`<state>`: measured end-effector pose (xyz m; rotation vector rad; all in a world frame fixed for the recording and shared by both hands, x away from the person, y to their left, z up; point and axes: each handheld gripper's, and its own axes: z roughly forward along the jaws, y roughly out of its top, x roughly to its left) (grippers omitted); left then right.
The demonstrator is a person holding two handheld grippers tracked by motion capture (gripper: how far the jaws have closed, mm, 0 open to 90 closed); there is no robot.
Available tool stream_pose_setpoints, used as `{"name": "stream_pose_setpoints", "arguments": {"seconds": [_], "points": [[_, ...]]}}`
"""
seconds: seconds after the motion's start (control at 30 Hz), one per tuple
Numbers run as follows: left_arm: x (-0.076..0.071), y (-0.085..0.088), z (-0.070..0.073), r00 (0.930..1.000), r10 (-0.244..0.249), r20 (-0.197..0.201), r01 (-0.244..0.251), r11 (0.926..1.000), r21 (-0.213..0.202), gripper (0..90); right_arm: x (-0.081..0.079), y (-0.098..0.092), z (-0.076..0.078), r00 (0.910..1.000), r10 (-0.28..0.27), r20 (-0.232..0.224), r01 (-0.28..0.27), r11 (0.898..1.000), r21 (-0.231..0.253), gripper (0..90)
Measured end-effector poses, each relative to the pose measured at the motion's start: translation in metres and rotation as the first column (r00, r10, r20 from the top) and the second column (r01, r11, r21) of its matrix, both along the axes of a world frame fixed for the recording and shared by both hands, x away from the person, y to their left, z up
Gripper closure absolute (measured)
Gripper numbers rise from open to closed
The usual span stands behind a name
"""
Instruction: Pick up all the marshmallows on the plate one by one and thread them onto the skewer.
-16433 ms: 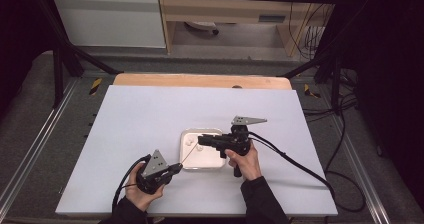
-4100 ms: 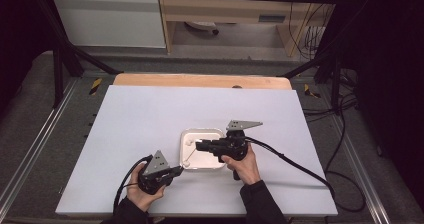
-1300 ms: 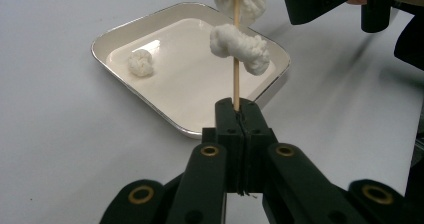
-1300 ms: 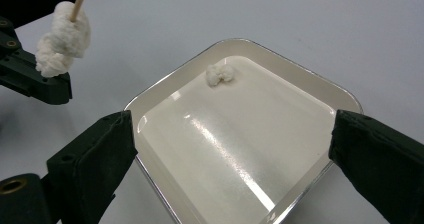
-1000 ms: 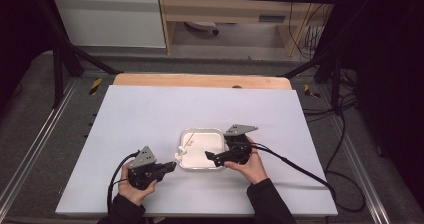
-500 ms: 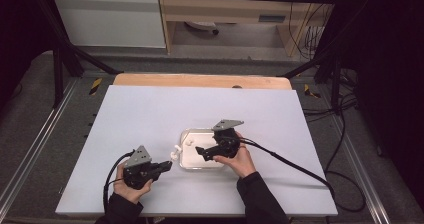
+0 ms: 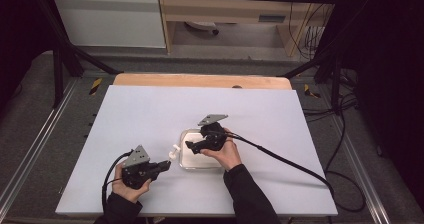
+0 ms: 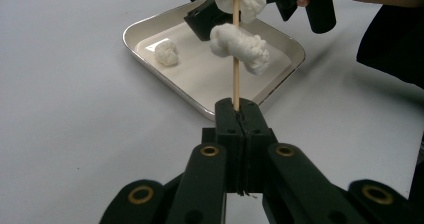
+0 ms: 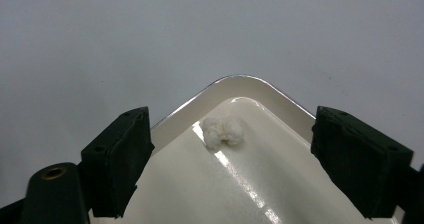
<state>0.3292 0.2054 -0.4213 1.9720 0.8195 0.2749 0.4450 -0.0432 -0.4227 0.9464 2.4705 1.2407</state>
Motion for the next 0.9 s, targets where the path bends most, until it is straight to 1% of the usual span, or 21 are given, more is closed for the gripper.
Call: {"name": "stream_pose_setpoints", "arguments": {"seconds": [0.07, 0.13, 0.17, 0.23, 0.4, 0.47, 0.57, 0.67, 0.73, 0.9], "points": [[0.0, 0.001, 0.0, 1.0, 0.004, 0.001, -0.004, 1.0, -0.002, 88.7, 0.002, 0.004, -0.001, 1.0, 0.008, -0.003, -0.008, 1.0, -0.016, 22.2], [0.0, 0.002, 0.001, 1.0, 0.005, 0.001, -0.005, 1.0, -0.002, 88.7, 0.004, 0.007, -0.002, 1.0, 0.009, -0.001, -0.009, 1.0, -0.014, 27.1], [0.001, 0.003, 0.001, 1.0, 0.007, 0.0, -0.007, 1.0, -0.003, 88.7, 0.005, 0.008, -0.003, 1.0, 0.0, -0.005, 0.0, 1.0, -0.01, 28.1], [0.001, 0.003, 0.0, 1.0, 0.009, 0.0, -0.009, 1.0, -0.004, 88.7, 0.008, 0.009, -0.005, 0.9998, -0.008, -0.021, 0.007, 1.0, -0.022, 30.8], [0.001, 0.004, 0.001, 1.0, 0.008, 0.0, -0.008, 1.0, -0.004, 88.7, 0.01, 0.016, -0.01, 0.9996, 0.007, -0.027, -0.009, 0.999, -0.046, 36.0], [0.001, 0.004, 0.001, 1.0, 0.01, -0.001, -0.01, 0.9999, -0.007, 88.7, 0.011, 0.018, -0.012, 0.9995, 0.005, -0.03, -0.007, 0.998, -0.058, 38.9], [0.001, 0.004, 0.0, 0.9999, 0.011, -0.002, -0.011, 0.9999, -0.007, 88.7, 0.013, 0.02, -0.015, 0.9992, 0.007, -0.039, -0.009, 0.998, -0.054, 43.8], [0.001, 0.004, 0.0, 0.9999, 0.011, -0.002, -0.011, 0.9999, -0.006, 88.7, 0.014, 0.021, -0.018, 0.9991, 0.008, -0.042, -0.011, 0.997, -0.076, 47.2], [0.001, 0.004, 0.0, 0.9999, 0.011, -0.002, -0.011, 0.9999, -0.007, 88.7, 0.014, 0.021, -0.021, 0.9991, 0.02, -0.036, -0.023, 0.995, -0.092, 49.6], [0.001, 0.004, 0.0, 1.0, 0.007, -0.004, -0.007, 1.0, -0.003, 88.7, 0.015, 0.022, -0.025, 0.9988, 0.031, -0.039, -0.034, 0.996, -0.088, 55.2]]}}
